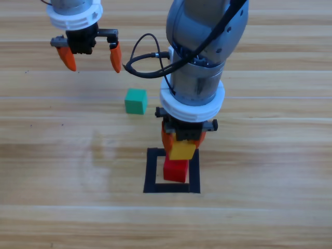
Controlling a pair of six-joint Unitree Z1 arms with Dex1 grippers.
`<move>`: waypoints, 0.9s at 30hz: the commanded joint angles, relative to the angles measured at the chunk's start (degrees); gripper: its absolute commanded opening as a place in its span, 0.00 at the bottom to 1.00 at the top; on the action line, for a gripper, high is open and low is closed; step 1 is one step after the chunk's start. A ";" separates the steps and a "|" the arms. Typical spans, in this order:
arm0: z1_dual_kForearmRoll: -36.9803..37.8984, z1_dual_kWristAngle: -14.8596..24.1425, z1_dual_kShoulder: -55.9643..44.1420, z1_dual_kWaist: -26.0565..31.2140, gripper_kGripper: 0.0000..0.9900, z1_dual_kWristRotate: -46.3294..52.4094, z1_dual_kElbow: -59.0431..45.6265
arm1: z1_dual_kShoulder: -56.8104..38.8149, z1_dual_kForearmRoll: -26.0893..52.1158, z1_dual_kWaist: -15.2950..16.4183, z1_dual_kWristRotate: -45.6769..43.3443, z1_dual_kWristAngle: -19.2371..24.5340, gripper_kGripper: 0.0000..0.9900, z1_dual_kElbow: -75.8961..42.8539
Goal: Stack the blocks in the rectangular block: red at the bottom, yellow in the middle, green on top
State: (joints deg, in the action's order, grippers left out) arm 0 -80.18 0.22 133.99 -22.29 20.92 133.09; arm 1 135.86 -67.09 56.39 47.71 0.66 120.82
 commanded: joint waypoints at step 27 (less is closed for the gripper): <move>0.29 -0.75 2.76 -0.56 0.97 0.44 -0.63 | 4.94 -1.20 2.85 0.72 -0.13 0.00 0.21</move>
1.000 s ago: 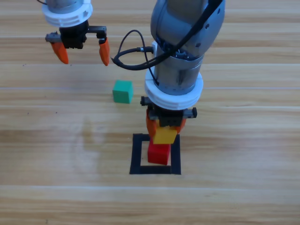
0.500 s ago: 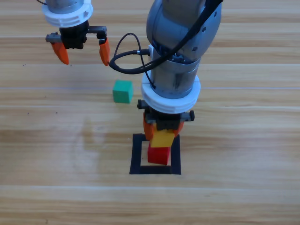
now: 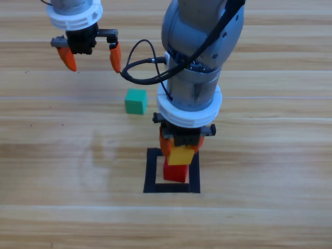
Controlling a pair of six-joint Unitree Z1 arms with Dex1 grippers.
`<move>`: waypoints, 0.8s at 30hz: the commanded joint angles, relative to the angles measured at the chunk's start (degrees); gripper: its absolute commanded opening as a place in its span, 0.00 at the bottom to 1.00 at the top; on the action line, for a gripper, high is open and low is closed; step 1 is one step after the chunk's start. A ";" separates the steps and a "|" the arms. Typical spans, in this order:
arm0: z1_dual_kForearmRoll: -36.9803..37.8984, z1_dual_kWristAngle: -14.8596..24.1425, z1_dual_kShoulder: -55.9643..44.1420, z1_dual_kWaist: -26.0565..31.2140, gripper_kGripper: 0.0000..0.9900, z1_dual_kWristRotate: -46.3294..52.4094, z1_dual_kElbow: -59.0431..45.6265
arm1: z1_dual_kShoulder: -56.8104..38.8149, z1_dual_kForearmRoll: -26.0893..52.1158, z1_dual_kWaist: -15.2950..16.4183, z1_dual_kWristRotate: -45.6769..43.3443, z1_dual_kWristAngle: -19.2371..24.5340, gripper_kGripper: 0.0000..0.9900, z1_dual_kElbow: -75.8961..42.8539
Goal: Stack the blocks in the rectangular block: red at the bottom, yellow in the middle, green on top
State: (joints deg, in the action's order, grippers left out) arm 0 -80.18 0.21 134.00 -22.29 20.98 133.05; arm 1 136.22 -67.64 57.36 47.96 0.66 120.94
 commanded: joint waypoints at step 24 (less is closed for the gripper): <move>0.29 -0.56 5.04 -1.70 0.94 0.73 1.59 | 2.39 -4.52 3.55 -4.46 3.03 1.00 9.40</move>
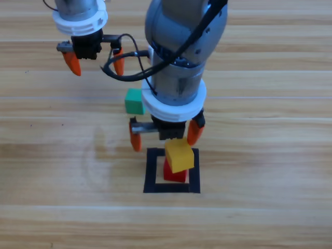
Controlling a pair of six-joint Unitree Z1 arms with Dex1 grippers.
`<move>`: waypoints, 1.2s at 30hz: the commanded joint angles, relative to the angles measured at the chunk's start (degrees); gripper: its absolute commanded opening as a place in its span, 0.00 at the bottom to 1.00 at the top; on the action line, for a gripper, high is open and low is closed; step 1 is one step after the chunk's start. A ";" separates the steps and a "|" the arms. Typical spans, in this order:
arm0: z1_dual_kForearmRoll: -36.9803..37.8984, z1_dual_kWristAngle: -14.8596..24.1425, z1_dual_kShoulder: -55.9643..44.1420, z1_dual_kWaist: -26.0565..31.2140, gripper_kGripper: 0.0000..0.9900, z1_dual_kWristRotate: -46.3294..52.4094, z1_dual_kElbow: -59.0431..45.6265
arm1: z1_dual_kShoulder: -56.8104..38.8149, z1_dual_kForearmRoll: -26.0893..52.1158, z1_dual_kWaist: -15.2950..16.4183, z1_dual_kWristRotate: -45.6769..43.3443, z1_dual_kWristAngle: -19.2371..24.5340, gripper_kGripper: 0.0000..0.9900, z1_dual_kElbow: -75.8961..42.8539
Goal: Stack the blocks in the rectangular block: red at the bottom, yellow in the middle, green on top
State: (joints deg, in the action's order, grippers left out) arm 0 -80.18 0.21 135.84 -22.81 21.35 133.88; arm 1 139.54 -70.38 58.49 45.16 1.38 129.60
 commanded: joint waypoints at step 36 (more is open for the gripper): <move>0.20 4.01 13.67 -10.06 1.00 8.80 8.15 | -59.12 41.12 -20.96 -60.46 -30.12 1.00 -67.63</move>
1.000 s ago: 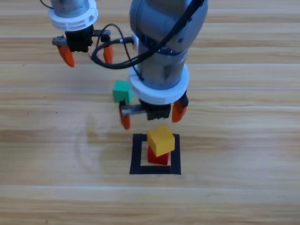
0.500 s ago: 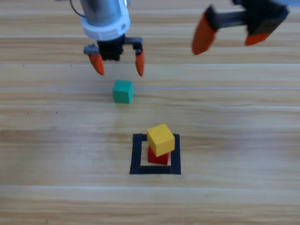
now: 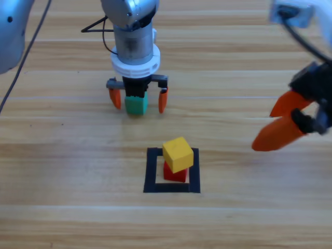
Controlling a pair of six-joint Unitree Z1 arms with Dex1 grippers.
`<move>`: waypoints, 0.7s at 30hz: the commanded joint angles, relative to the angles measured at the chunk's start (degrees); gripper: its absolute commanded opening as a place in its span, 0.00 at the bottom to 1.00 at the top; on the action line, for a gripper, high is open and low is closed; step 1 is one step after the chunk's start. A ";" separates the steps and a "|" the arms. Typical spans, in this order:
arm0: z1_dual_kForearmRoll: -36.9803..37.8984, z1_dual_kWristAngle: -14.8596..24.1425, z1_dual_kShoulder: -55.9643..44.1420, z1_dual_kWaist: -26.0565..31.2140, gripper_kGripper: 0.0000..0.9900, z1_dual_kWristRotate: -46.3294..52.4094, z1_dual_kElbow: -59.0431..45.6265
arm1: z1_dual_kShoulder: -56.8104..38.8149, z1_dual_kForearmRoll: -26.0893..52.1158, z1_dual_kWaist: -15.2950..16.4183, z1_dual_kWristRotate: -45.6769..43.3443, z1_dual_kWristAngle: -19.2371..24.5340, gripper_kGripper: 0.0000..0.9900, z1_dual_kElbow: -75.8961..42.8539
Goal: Stack the blocks in the rectangular block: red at the bottom, yellow in the middle, green on top
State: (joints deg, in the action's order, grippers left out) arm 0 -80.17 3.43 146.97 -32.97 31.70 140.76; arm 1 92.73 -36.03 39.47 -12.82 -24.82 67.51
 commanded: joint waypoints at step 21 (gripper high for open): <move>0.19 -0.70 5.96 2.65 0.77 -4.45 2.59 | -8.27 8.08 -1.94 -5.11 -5.85 1.00 -7.13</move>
State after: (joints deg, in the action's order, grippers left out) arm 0 -80.17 3.34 148.05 -31.37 27.62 142.55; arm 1 81.88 -28.81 39.15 -17.06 -29.36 61.90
